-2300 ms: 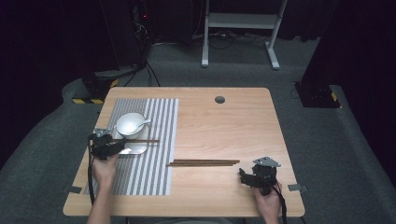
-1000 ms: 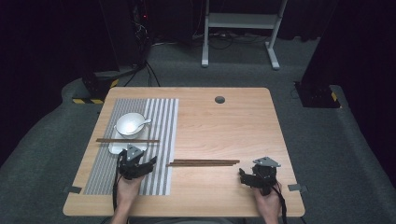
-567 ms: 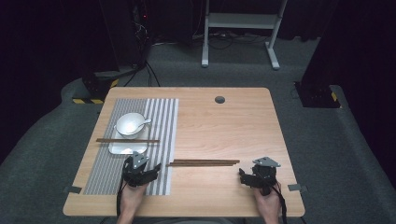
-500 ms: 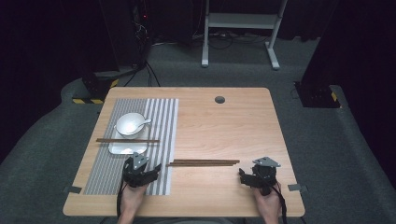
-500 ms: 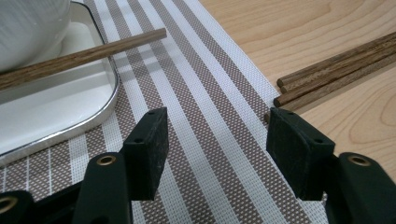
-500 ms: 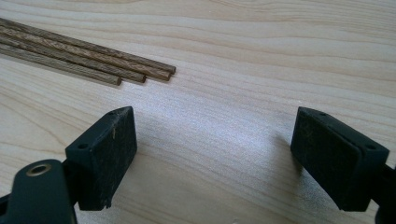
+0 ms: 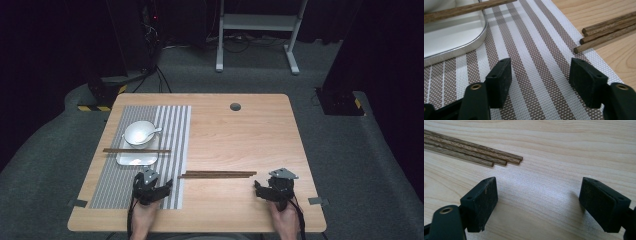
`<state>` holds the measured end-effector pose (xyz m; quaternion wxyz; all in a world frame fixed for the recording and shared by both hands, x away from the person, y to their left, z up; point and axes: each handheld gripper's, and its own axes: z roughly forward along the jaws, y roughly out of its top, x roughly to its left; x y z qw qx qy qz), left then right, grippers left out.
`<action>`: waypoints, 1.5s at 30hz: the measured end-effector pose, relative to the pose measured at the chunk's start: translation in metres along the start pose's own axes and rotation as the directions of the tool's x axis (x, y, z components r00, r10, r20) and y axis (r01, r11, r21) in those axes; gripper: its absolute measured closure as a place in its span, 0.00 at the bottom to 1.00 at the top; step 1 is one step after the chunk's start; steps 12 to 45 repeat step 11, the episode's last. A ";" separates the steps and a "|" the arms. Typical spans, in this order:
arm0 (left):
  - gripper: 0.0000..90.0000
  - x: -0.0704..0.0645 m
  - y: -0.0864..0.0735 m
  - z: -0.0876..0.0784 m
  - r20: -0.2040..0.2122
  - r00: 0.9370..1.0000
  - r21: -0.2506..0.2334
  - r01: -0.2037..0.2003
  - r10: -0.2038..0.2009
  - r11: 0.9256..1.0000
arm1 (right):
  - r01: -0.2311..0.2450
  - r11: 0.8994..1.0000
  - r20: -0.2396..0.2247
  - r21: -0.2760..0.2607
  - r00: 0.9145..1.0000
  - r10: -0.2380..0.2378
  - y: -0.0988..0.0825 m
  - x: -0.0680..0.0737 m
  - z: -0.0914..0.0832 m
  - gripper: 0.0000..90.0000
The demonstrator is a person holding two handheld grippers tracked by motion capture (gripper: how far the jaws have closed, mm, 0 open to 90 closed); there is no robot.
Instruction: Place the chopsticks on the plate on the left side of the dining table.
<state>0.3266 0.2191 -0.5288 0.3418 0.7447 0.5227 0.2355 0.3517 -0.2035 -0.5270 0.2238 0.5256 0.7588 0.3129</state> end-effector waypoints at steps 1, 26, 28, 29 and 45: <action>0.37 -0.001 0.000 0.000 -0.005 1.000 0.001 -0.007 0.007 1.000 | -0.005 1.000 0.008 0.002 1.000 0.005 0.000 0.001 0.000 0.16; 0.32 -0.001 0.000 0.001 -0.020 1.000 0.006 0.011 -0.011 1.000 | -0.024 1.000 0.028 0.002 0.999 0.024 -0.003 0.004 -0.003 0.15; 0.32 -0.001 0.000 0.001 -0.020 1.000 0.006 0.011 -0.011 1.000 | -0.024 1.000 0.028 0.002 0.999 0.024 -0.003 0.004 -0.003 0.15; 0.32 -0.001 0.000 0.001 -0.020 1.000 0.006 0.011 -0.011 1.000 | -0.024 1.000 0.028 0.002 0.999 0.024 -0.003 0.004 -0.003 0.15; 0.32 -0.001 0.000 0.001 -0.020 1.000 0.006 0.011 -0.011 1.000 | -0.024 1.000 0.028 0.002 0.999 0.024 -0.003 0.004 -0.003 0.15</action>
